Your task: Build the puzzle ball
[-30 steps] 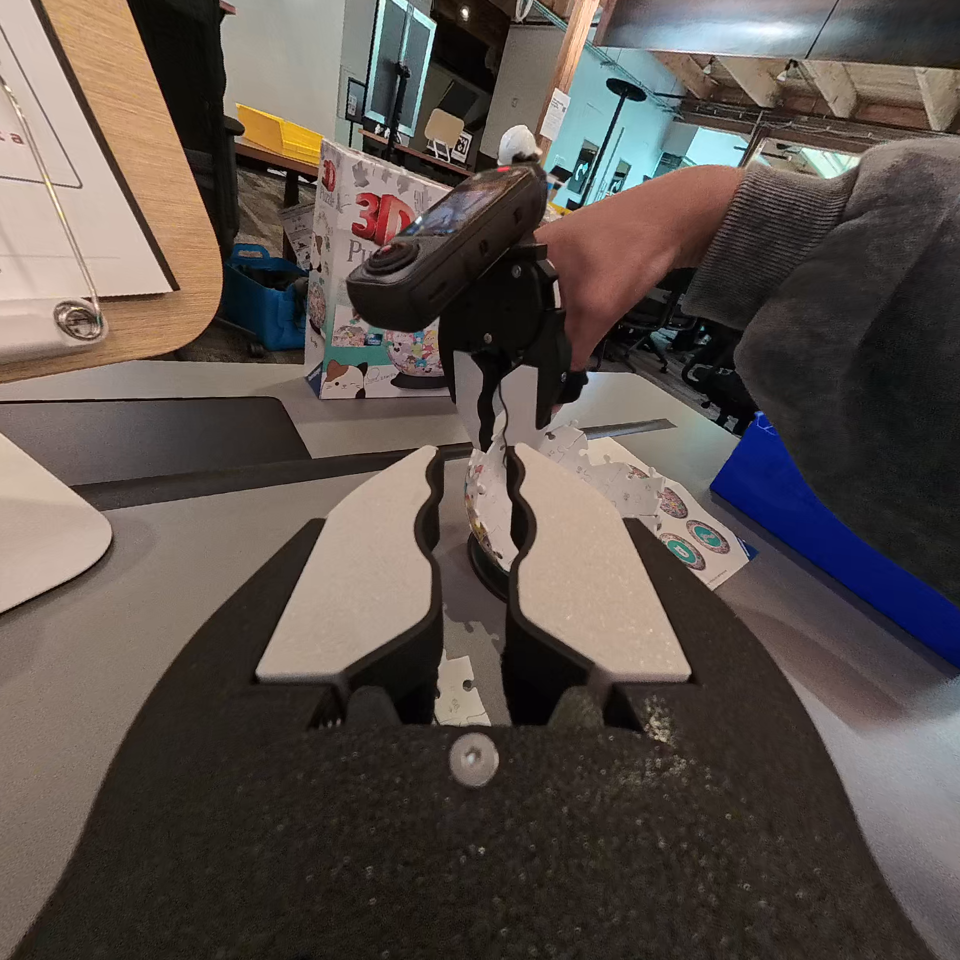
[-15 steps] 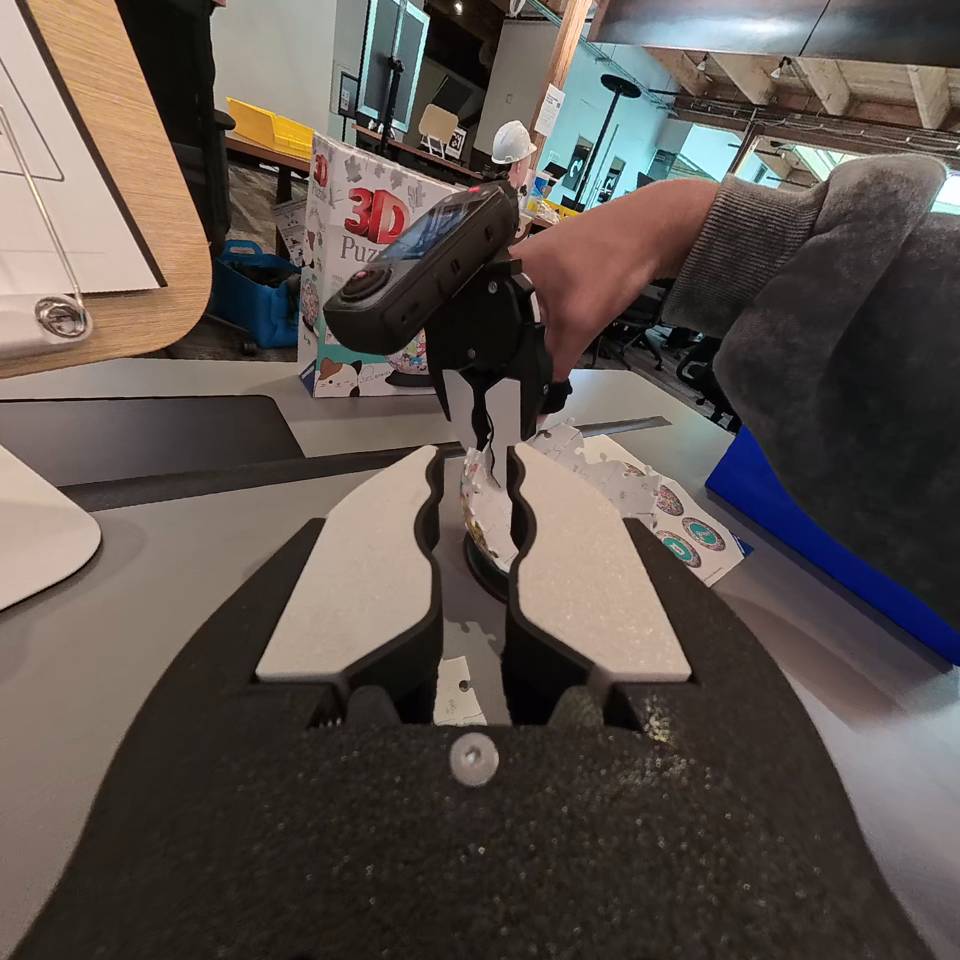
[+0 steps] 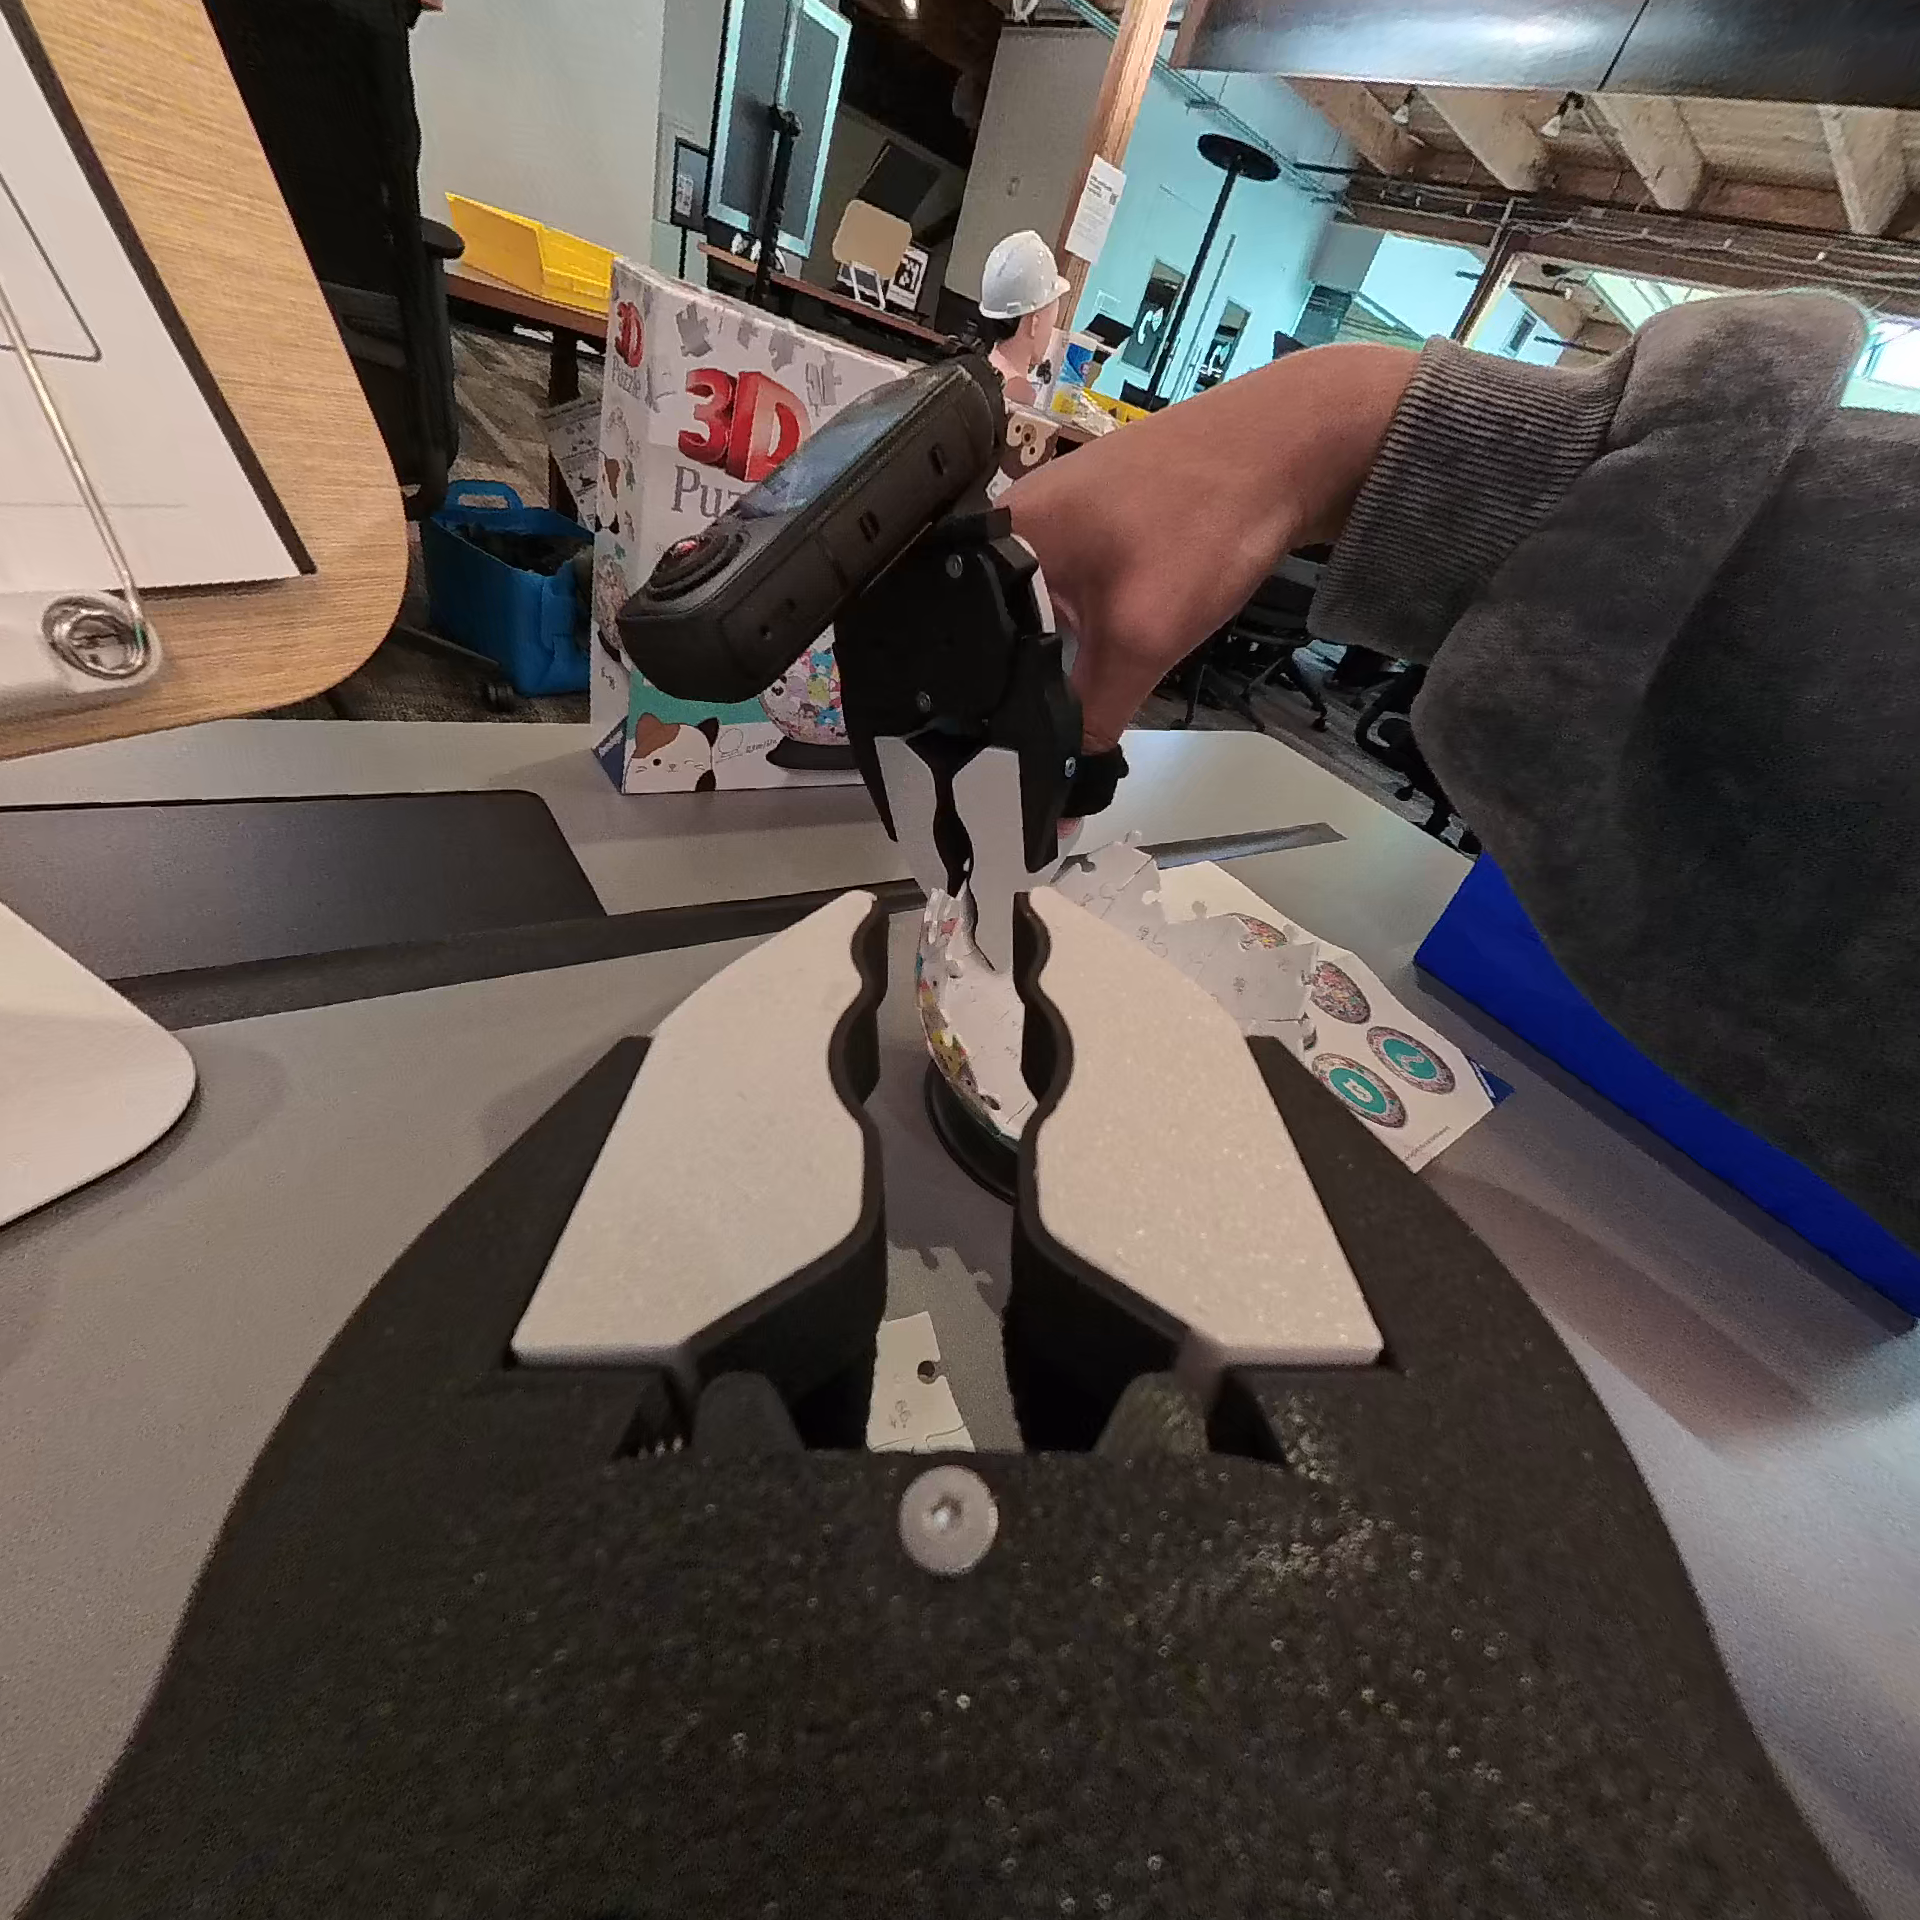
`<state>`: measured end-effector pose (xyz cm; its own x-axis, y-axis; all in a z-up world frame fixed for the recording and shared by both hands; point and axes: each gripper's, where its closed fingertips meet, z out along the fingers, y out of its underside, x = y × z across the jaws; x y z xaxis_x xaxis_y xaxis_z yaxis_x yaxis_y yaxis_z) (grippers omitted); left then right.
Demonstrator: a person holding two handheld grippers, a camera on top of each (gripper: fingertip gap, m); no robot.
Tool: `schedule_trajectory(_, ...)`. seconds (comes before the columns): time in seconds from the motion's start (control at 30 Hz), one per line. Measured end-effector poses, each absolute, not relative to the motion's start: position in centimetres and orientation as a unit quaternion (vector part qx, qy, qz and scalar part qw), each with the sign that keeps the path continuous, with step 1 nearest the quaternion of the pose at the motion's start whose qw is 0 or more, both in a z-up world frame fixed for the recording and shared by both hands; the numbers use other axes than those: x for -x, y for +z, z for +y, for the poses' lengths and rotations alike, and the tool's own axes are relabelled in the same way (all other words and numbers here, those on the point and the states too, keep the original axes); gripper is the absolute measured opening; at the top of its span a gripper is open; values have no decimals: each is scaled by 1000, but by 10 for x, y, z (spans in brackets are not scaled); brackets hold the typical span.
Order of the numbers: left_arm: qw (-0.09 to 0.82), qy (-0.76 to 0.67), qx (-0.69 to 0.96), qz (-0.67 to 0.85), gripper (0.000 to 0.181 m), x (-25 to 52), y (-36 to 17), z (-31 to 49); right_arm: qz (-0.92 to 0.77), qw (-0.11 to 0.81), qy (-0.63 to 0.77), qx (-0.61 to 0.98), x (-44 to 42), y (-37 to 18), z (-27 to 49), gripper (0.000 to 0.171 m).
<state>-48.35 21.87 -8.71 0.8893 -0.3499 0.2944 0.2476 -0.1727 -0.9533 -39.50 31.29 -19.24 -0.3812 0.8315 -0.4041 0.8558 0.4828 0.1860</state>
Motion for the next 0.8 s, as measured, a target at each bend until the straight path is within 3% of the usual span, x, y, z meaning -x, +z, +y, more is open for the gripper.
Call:
schedule_trajectory(0.43,641,-233,730,36,22,482,-88,219,843,213,-39,-493,399,-188,311,12)
schedule_trajectory(0.8,641,-234,730,37,22,482,-88,219,846,184,-61,-497,406,-185,313,7)
